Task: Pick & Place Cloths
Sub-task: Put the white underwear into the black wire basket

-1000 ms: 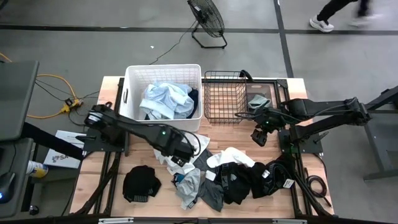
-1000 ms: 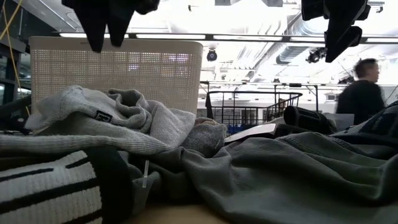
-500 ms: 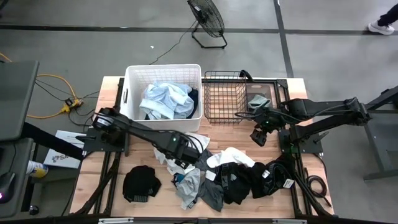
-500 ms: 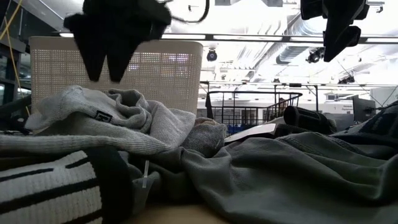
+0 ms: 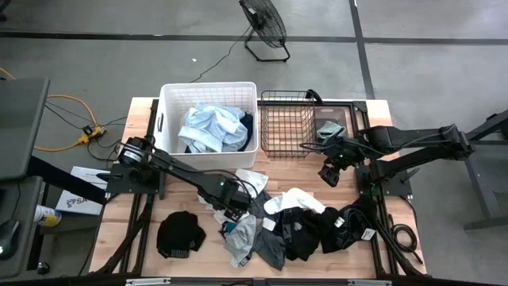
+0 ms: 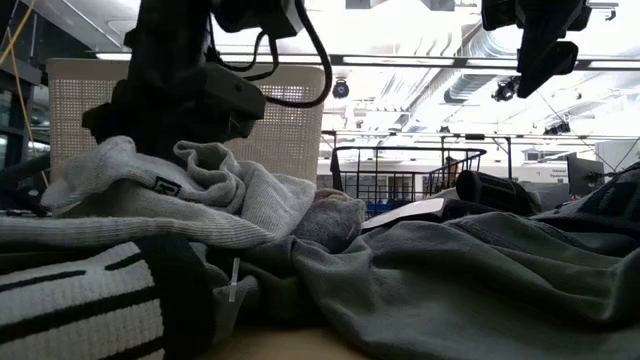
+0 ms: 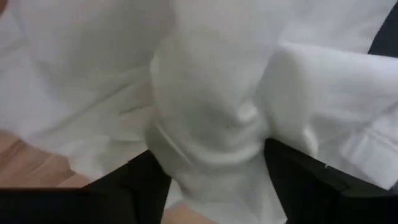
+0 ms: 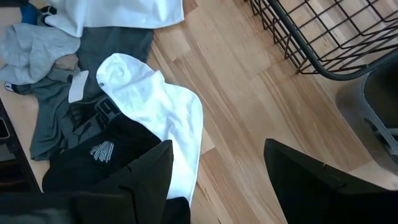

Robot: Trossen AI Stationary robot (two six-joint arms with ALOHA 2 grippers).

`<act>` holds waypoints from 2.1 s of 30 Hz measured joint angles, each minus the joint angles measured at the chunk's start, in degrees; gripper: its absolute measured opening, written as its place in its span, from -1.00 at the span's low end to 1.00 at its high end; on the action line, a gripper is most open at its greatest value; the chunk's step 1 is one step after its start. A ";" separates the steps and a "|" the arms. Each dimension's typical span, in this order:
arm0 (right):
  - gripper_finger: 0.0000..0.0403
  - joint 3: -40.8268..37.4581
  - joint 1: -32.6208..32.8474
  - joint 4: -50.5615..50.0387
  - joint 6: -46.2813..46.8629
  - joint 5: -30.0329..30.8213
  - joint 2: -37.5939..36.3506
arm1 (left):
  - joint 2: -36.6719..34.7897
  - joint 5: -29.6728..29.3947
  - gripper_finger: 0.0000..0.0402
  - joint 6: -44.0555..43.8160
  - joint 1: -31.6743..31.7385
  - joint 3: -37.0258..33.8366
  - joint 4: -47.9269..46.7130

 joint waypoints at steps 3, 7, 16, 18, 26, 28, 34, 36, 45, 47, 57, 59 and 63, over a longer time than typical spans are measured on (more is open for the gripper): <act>0.21 0.00 0.00 0.45 0.51 0.00 0.00 | 0.00 -0.03 0.00 0.06 -0.04 -0.68 1.71; 0.21 0.00 -0.02 0.60 0.53 0.00 -0.02 | 0.00 -0.09 -0.38 1.50 -0.04 -0.69 1.40; 0.21 0.00 -0.01 0.79 0.43 0.02 -0.02 | -3.27 -0.22 -0.88 5.59 -0.07 0.04 -1.10; 0.21 0.00 0.00 1.26 0.04 0.02 0.00 | -4.83 -0.30 -0.90 6.97 -0.06 1.45 -3.81; 0.21 0.00 0.00 4.46 -2.22 0.00 -0.01 | -12.33 -5.54 -0.90 15.08 -0.07 12.41 -7.74; 0.21 0.00 0.00 5.93 -3.19 -0.13 -0.02 | -13.21 -7.44 -0.90 18.57 -0.07 15.98 -7.87; 0.21 0.00 -0.02 13.99 -8.31 -2.82 -0.02 | -13.44 -11.65 -0.90 34.11 -0.07 26.38 -4.58; 0.21 0.00 -0.02 17.54 -10.29 -4.11 -0.02 | -13.44 -12.81 -0.90 38.35 -0.02 28.35 -2.78; 0.21 0.00 0.00 33.22 -15.15 -9.17 -0.02 | -13.43 -18.90 -0.90 46.93 2.57 31.88 -1.39; 0.21 0.00 0.00 36.23 -15.97 -9.37 -0.02 | -13.42 -18.93 -0.90 48.03 3.95 31.88 -1.31; 0.21 0.00 0.00 46.91 -26.20 -1.65 -0.02 | -13.42 -18.27 -0.90 58.61 8.25 31.88 2.02; 0.21 0.00 -0.02 48.83 -28.82 -0.12 -0.02 | -13.42 -18.06 -0.90 60.12 9.02 31.88 2.62; 0.22 0.00 -0.02 50.13 -30.58 2.78 -0.02 | -13.42 -17.79 -0.90 61.83 10.33 31.88 3.81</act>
